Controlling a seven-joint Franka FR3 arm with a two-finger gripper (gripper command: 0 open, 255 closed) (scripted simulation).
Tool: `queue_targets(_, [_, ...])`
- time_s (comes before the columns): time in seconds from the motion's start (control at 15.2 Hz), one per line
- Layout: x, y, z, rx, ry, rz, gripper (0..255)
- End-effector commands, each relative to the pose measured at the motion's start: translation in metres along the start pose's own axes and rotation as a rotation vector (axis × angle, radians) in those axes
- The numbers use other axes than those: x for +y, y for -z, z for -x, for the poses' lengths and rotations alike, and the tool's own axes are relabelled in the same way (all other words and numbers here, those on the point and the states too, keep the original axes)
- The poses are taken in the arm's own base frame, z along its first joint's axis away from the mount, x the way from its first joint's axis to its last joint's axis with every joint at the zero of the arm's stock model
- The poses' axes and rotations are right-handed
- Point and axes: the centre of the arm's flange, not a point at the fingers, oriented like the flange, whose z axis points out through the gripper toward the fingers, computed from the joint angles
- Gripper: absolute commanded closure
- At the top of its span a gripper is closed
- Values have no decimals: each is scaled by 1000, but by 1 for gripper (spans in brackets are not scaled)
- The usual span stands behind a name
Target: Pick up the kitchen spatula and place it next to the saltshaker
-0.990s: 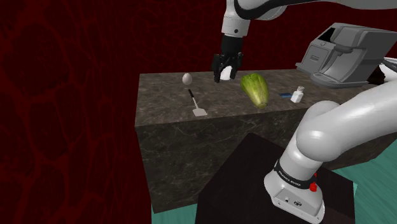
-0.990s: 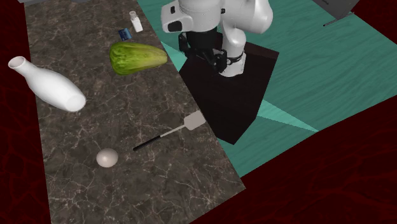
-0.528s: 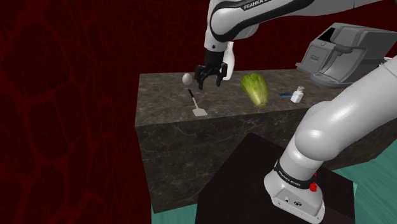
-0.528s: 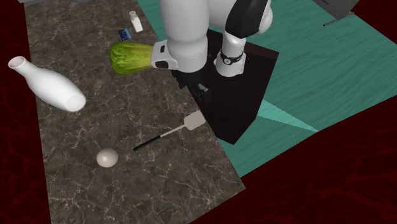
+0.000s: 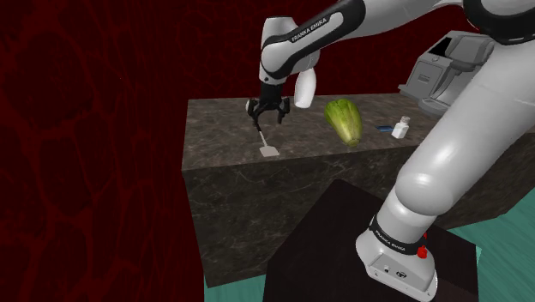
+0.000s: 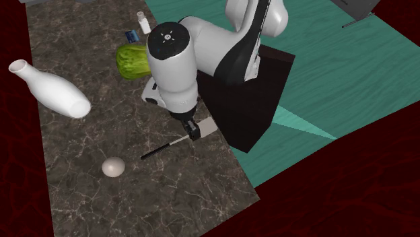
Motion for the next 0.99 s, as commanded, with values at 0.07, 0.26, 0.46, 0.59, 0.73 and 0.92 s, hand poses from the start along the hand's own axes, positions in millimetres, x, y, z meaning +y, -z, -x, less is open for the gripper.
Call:
queue_targets(0.07, [-5, -25, -32, 15, -74, 10, 0])
queue_targets(0.26, [-5, -40, -37, 17, -87, 12, 0])
queue_targets(0.46, [-5, -56, -37, 17, -87, 12, 0])
queue_targets(0.59, [-5, -66, -37, 17, -87, 12, 0])
queue_targets(0.73, [-5, -69, -37, 17, -87, 12, 0])
queue_targets(0.92, [-5, -69, -37, 17, -87, 12, 0])
